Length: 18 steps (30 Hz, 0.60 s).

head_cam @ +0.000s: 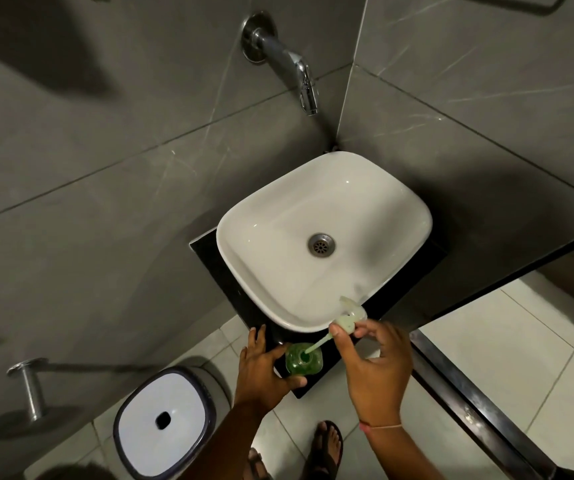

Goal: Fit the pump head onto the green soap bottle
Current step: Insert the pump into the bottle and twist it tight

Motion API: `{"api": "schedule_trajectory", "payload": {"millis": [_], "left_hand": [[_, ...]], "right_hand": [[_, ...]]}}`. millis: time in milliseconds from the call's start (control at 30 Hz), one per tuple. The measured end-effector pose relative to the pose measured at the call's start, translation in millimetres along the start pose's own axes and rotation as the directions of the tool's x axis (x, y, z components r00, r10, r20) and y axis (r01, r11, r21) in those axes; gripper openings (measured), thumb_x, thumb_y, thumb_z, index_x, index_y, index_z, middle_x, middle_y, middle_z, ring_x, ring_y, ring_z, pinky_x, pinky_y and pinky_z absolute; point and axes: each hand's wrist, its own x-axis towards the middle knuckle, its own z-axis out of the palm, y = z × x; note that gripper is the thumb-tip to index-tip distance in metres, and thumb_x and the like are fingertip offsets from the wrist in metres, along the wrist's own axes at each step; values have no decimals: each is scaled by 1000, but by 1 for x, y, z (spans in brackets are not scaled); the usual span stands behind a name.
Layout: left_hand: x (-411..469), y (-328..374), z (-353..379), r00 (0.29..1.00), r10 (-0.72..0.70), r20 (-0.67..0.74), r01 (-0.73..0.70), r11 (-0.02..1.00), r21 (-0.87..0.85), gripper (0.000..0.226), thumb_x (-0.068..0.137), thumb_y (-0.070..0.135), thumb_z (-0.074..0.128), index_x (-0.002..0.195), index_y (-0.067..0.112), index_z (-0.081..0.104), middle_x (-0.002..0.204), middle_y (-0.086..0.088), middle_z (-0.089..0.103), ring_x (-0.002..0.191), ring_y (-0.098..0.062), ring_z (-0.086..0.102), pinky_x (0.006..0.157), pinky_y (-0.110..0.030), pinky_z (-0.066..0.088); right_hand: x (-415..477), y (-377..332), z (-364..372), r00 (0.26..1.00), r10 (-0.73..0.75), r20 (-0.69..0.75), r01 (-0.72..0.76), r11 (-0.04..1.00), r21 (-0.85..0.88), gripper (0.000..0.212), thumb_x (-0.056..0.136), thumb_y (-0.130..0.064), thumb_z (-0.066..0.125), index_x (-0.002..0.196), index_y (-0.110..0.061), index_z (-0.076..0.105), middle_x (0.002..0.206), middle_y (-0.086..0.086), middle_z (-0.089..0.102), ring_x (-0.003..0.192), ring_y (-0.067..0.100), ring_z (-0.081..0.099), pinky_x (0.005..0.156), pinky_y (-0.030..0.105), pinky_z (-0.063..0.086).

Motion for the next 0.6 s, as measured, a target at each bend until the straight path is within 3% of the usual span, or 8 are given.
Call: {"api": "schedule_trajectory", "payload": {"millis": [233,433,600], "left_hand": [[-2,3,-1,1000,-13,0,13,1000,16,75,61,58,79,130,47,51,162,-8,7,149,-24,-6,120,-48,10],[-1,2,-1,999,38,-22,-37,997,60,66,64,58,77,125,41,57,162,-8,7,149,-24,-7,120,-49,10],[1,-1,1,998,53,-31,-50,994,96,64,68,57,74,128,40,56,162,-5,6,149,-24,-10,120,-48,6]], "right_hand": [[-19,25,22,987,-127,98,135,988,-72,31,73,-61,68,83,-32,65,75,-17,58,86,8,49,76,32,40],[-47,52,42,953,-84,290,143,971,-189,41,79,-66,55,94,-30,68,88,-14,66,94,12,49,79,39,41],[-57,61,50,960,-14,278,71,978,-195,37,78,-64,55,96,-34,64,94,-17,61,99,3,39,79,36,42]]}}
